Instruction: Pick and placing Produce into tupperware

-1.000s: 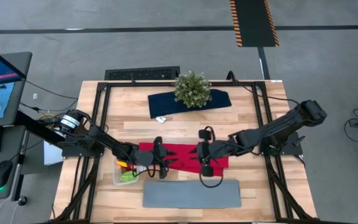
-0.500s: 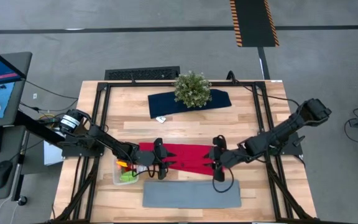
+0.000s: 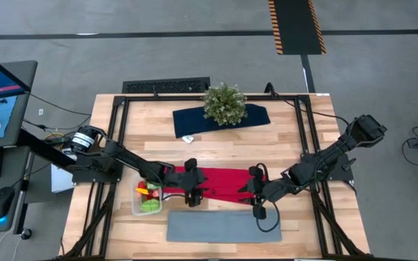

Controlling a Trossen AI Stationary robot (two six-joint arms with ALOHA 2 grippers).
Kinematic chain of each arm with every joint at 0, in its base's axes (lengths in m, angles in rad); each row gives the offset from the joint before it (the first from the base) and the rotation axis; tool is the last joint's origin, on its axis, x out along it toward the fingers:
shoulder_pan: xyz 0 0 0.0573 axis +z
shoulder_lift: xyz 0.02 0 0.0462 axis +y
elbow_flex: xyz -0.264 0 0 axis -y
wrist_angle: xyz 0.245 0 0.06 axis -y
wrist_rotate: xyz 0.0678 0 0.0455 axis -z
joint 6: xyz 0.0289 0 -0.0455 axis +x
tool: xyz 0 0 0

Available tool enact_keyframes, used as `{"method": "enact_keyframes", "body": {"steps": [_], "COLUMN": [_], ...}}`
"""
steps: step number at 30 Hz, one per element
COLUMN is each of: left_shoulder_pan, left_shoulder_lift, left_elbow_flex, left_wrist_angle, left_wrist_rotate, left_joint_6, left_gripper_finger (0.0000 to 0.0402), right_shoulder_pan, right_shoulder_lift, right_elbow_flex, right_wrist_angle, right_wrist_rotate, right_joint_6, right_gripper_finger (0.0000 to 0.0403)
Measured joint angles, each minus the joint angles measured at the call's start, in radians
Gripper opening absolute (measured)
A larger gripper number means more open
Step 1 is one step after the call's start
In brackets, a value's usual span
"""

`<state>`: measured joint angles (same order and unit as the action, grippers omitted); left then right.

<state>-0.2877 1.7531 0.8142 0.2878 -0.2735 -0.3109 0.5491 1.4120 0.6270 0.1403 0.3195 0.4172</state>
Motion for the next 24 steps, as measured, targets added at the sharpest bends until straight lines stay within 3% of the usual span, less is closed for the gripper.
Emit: {"method": "enact_keyframes", "body": {"steps": [3,11,24], "left_shoulder_pan": [0.006,0.007,0.010], "left_shoulder_lift": [0.000,0.003,0.193], "left_elbow_flex": [0.058,0.073,0.209], "left_wrist_angle": [-0.127,-0.101,-0.160], "left_wrist_rotate": [0.003,0.086,0.108], "left_joint_6": [0.006,0.024,0.077], "left_gripper_finger": [0.0183,0.0183,0.0183], "right_shoulder_pan": [0.000,0.000,0.001], "right_shoulder_lift": [0.000,0.000,0.000], "right_elbow_flex": [0.000,0.000,0.000], "right_wrist_angle": [0.004,0.003,0.010], "right_wrist_rotate": [0.000,-0.001,-0.004], "right_joint_6": [-0.005,-0.005,-0.004], "right_gripper_finger": [0.0176,0.0176,0.0176]}}
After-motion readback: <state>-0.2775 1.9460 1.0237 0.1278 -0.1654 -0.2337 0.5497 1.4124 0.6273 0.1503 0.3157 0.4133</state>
